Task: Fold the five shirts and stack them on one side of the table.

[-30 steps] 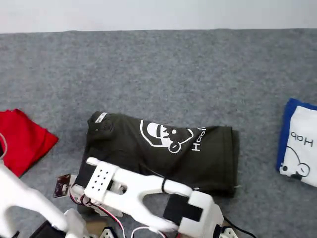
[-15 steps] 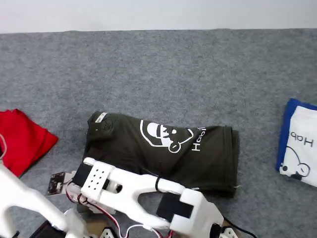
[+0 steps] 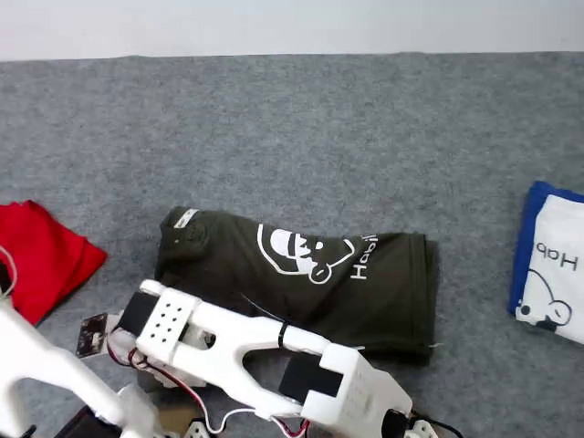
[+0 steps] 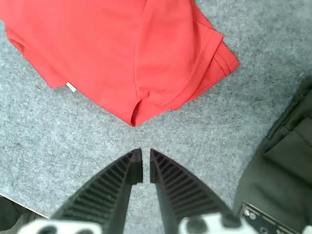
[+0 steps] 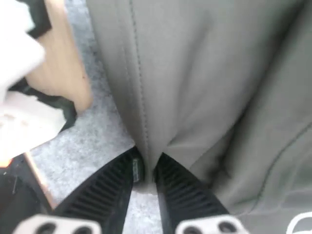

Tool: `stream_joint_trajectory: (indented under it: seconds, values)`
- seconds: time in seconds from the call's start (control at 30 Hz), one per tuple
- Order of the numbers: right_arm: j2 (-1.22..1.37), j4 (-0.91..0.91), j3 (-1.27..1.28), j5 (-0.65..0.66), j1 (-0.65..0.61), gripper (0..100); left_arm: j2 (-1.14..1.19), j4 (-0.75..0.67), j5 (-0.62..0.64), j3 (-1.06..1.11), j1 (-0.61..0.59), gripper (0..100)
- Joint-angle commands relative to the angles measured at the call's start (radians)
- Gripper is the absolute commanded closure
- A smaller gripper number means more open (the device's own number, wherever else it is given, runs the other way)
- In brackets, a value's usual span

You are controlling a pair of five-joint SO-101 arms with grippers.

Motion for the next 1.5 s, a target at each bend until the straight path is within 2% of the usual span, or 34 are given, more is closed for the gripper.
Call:
stream_joint_trajectory:
  seconds: [0.0, 0.63, 1.3, 1.47]
  values:
    - [-0.01, 0.054, -0.104, 0.012, 0.031, 98.8, -0.031, -0.021, -0.008, -0.002, 0.003, 97]
    - [-0.01, 0.14, -0.224, 0.014, 0.252, 98.8, -0.029, -0.021, -0.009, -0.001, 0.005, 97]
    - [-0.005, 0.058, -0.222, 0.012, 0.404, 98.5, -0.026, -0.017, -0.006, 0.001, 0.005, 97]
    - [0.039, 0.001, -0.222, 0.006, 0.437, 89.2, -0.028, -0.017, -0.006, 0.001, 0.005, 97]
